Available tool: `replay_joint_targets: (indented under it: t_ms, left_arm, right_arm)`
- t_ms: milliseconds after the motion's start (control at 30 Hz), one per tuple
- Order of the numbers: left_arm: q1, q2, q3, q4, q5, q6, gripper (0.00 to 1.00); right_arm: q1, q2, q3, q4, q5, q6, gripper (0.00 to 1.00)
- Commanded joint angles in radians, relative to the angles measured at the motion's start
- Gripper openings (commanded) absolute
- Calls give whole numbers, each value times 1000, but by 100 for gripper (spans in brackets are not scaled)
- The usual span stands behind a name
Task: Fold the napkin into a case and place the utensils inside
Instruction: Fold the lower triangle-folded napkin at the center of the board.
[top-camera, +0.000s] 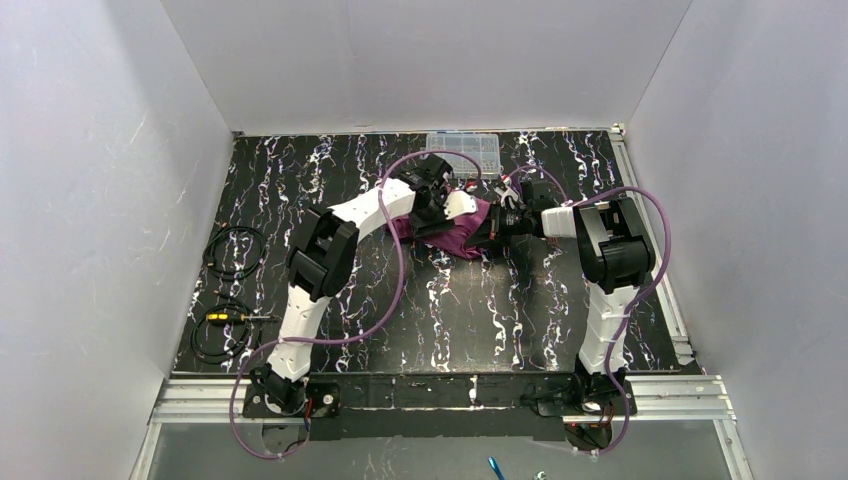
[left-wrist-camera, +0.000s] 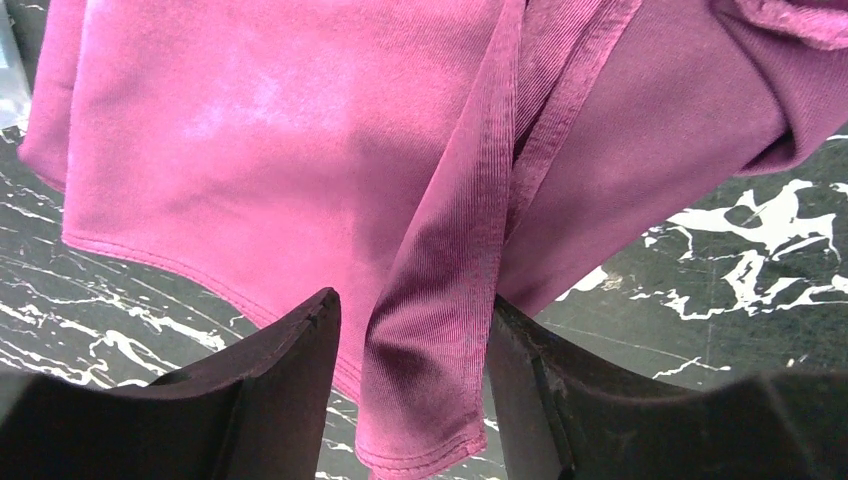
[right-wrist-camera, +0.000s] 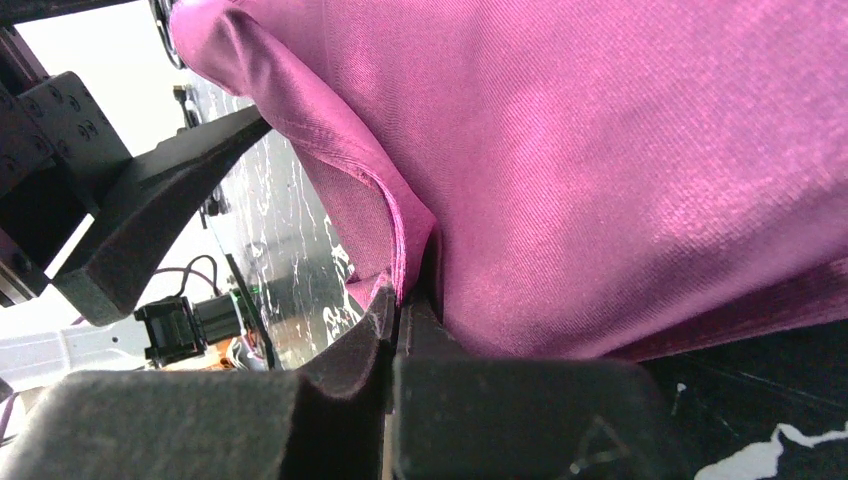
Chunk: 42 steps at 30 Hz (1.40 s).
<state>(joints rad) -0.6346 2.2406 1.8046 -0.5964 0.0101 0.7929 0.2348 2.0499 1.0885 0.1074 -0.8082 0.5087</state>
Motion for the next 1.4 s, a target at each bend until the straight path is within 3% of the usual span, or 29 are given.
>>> replay_joint_targets:
  t_ms: [0, 400, 667, 867, 1133, 1167, 1267, 1367]
  left_arm:
    - [14, -47, 47, -44, -11, 22, 51]
    - [33, -18, 52, -36, -30, 67, 44]
    - [36, -12, 53, -71, -10, 83, 25]
    - [39, 2, 98, -154, 45, 88, 1]
    - [56, 44, 197, -255, 94, 99, 0]
    - [58, 53, 212, -283, 109, 98, 2]
    - [67, 62, 291, -378, 188, 93, 38]
    - [89, 62, 385, -440, 287, 67, 60]
  right_arm:
    - [-4, -2, -41, -39, 86, -25, 1]
    - [-4, -4, -51, -9, 67, -14, 1]
    - [-4, -7, -50, -3, 63, -12, 1]
    - [-4, -31, -51, 50, 30, 19, 1]
    - [-11, -80, -33, 48, 19, 40, 1]
    - [-11, -78, -35, 48, 18, 40, 1]
    - [-10, -69, -41, 44, 19, 37, 1]
    - [-11, -59, -42, 38, 23, 31, 1]
